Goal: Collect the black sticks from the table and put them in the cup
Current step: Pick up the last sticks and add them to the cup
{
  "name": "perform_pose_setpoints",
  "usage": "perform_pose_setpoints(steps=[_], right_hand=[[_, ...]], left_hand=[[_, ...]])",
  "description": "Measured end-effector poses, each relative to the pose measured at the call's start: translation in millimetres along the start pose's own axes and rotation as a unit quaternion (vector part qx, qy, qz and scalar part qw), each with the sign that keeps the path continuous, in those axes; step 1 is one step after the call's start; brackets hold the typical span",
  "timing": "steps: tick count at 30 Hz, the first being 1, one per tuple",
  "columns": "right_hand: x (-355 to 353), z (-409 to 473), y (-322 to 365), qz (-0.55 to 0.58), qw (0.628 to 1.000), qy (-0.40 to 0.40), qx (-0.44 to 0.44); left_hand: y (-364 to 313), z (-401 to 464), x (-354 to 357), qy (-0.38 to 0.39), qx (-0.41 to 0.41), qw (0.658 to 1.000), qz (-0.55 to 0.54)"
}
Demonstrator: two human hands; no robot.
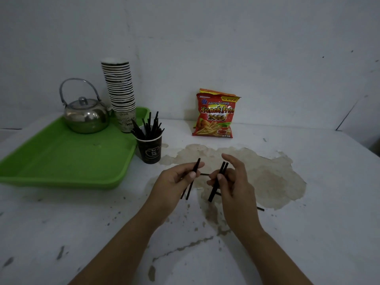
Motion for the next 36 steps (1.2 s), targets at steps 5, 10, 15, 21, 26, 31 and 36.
perform_pose_setpoints(steps=[5, 10, 15, 21, 26, 31, 36], right_hand=[[0.2, -0.3, -1.6, -0.011, 1.000, 0.000, 0.000], [0.1, 1.0, -3.2, 0.002, 1.000, 0.002, 0.016], [10.8, 17.0, 1.4, 0.029, 0.998, 0.029, 0.048], [44.5, 63.1, 54.8, 0.018, 0.993, 0.115, 0.004], [57.7, 106.7, 113.3, 0.042, 0.991, 0.102, -0.074], [61.7, 132.8, 130.9, 0.060, 0.990, -0.028, -0.122], [78.7, 134.5, 110.1, 0.092, 0.986, -0.106, -0.093]], left_hand=[[3.9, -3.5, -7.7, -0.013, -0.021, 0.999, 0.033], [0.3, -7.9, -19.0, -0.038, -0.015, 0.999, 0.028], [-22.8, -6.9, -31.8, -0.037, 0.014, 0.999, -0.012], [-84.7, 12.1, -72.3, -0.070, 0.096, 0.991, 0.069], [-145.5, 29.6, -113.6, -0.152, 0.204, 0.954, 0.159], [-168.5, 40.7, -130.2, -0.215, 0.265, 0.895, 0.287], [-161.4, 48.3, -125.9, -0.226, 0.300, 0.857, 0.352]])
Point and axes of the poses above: each hand's wrist, its own z-axis towards the middle knuckle, its own x-axis out of the palm, y = z × x, the point moved 10 cm from there along z, towards the middle knuckle, and after that the axes turned 1 degree about -y, right-handed, at the moved point
